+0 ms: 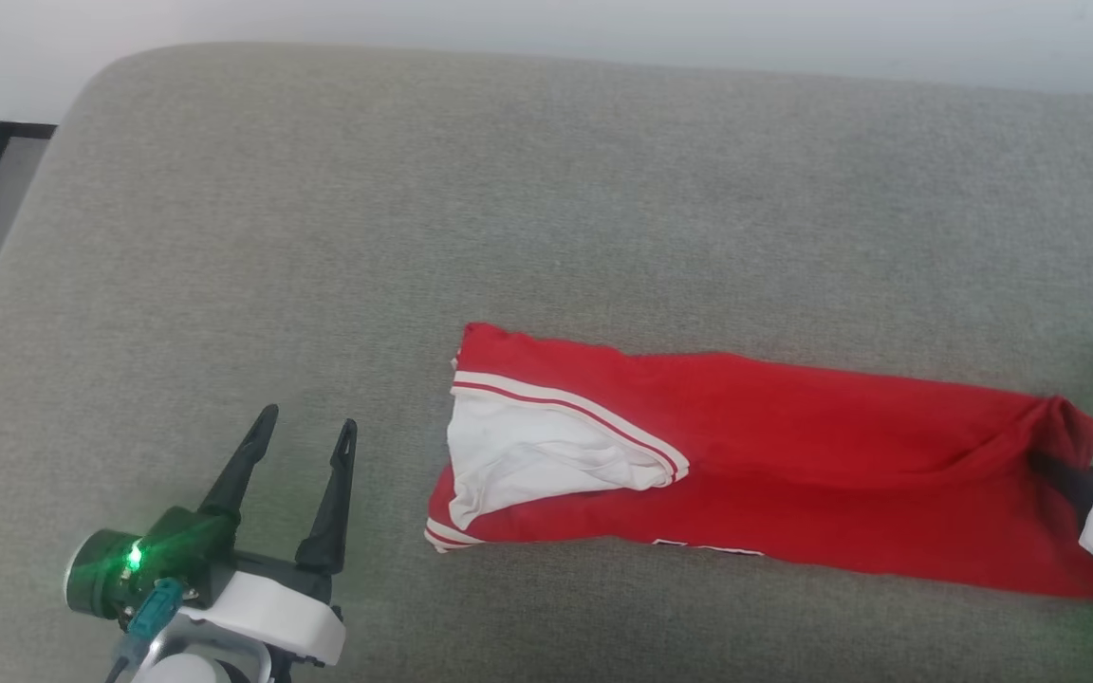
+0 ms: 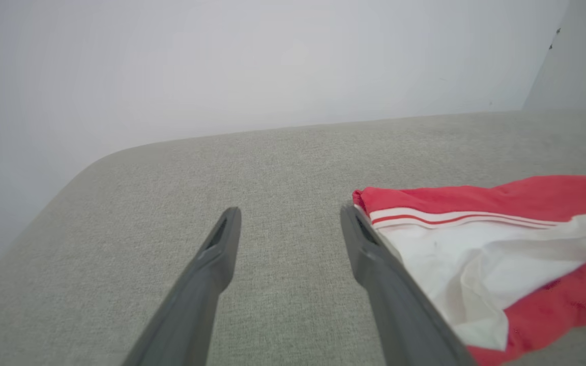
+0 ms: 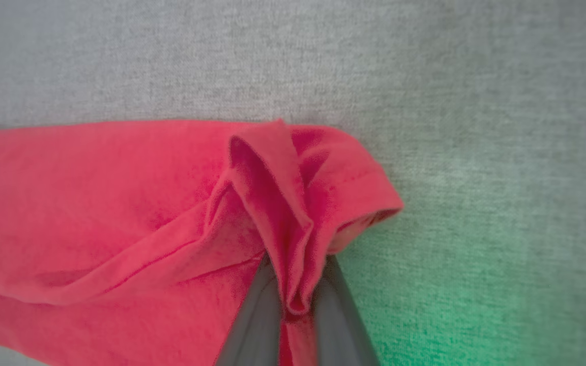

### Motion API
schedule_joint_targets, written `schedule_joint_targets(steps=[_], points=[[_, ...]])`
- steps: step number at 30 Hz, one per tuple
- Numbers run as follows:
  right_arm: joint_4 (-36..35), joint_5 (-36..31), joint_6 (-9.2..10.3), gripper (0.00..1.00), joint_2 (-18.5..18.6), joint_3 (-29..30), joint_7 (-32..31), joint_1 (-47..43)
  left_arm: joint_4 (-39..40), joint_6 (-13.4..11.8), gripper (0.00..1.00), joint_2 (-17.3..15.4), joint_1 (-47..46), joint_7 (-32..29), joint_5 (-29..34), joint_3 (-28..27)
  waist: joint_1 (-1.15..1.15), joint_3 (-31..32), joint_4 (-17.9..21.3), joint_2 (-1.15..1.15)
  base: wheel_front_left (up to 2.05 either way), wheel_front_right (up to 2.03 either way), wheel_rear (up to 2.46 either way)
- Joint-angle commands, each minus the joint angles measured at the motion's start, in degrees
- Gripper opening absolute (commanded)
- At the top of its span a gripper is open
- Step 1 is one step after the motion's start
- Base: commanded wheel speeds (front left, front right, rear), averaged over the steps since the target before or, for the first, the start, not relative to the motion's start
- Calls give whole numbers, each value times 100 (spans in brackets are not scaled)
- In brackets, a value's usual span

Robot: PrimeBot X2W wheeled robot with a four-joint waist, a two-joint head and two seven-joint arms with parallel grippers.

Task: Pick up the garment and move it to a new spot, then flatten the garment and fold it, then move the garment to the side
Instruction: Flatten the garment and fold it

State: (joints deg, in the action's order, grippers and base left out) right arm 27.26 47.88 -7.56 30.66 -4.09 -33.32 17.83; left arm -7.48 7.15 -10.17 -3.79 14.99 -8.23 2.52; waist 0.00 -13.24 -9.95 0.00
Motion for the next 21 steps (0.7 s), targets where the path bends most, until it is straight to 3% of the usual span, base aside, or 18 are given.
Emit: schedule_joint_targets(steps=[1, 10, 21], points=[[110, 12, 16, 0, -102, -45, 12, -38, 43, 21, 100, -9, 25, 23, 134, -21, 0, -40, 64, 0, 0, 0, 0], [180, -39, 14, 0, 319, 570, 301, 355, 190, 31, 100, 29, -16, 23, 78, -106, 0, -207, 465, 0, 0, 0, 0], [851, -564, 13, 0, 1318, 1496, 630, 436, 378, 31, 100, -37, -132, 24, 19, -33, 0, -370, 738, 0, 0, 0, 0]])
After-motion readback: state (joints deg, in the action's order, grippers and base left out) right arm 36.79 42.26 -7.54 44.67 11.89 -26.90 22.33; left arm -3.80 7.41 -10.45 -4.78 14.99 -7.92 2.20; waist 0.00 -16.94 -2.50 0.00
